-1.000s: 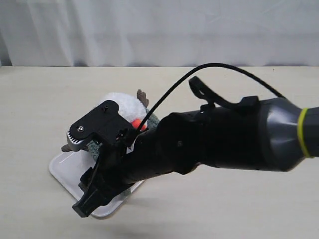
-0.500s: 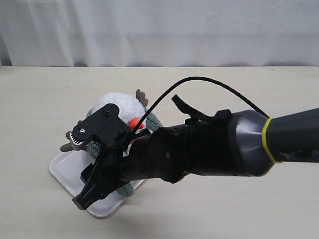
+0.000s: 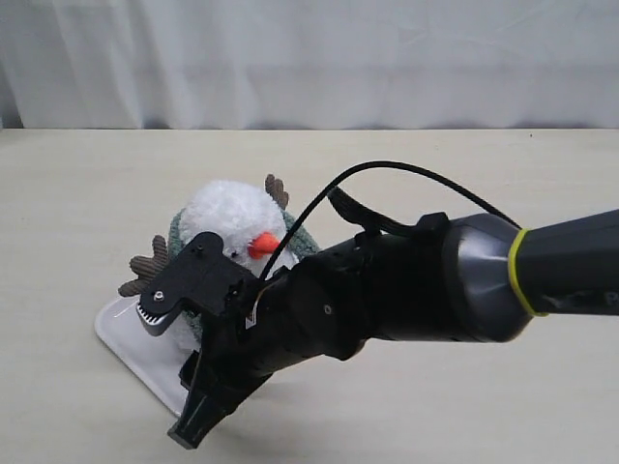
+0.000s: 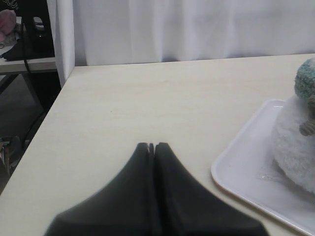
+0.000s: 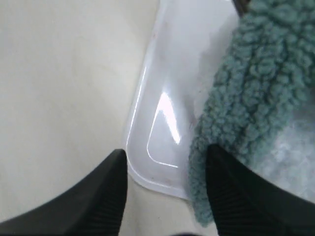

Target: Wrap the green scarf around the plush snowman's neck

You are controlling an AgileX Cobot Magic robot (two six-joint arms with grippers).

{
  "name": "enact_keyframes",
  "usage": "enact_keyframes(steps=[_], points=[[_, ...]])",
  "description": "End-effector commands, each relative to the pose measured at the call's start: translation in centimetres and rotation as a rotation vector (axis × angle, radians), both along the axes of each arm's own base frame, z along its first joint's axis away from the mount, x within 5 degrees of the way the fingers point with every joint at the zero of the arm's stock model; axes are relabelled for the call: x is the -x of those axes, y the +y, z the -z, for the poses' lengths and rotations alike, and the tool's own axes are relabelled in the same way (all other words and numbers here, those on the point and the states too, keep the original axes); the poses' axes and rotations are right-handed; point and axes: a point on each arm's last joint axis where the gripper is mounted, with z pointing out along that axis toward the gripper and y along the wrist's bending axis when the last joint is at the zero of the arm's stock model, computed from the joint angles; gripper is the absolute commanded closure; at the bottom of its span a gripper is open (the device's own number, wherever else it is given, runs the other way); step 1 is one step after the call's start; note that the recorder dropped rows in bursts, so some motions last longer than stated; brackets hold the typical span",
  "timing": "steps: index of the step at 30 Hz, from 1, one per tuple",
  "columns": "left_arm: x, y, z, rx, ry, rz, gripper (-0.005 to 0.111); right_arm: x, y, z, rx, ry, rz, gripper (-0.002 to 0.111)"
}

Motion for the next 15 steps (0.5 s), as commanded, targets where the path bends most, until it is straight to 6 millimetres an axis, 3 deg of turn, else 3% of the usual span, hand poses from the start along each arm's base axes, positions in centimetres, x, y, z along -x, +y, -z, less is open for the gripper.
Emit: enact_keyframes(steps=[1, 4, 10, 15], points=[[0.0, 0.0, -0.1, -0.003, -0.015, 0.002, 0.107, 0.0, -0.3, 0.1, 0.027, 0.002, -0.018, 0.065], [0.0, 0.0, -0.1, -0.003, -0.015, 0.002, 0.107, 0.0, -0.3, -0.6, 0.006, 0.004, 0.001, 0.065], [0.0, 0.0, -0.1, -0.003, -0.015, 0.002, 0.107, 0.2, -0.4, -3.7, -0.104, -0.023, 0.068, 0.065], [0.0, 0.0, -0.1, -0.003, -0.015, 0.002, 0.107, 2.0, 0.8, -4.2, -0.093, -0.094, -0.04, 0.065]])
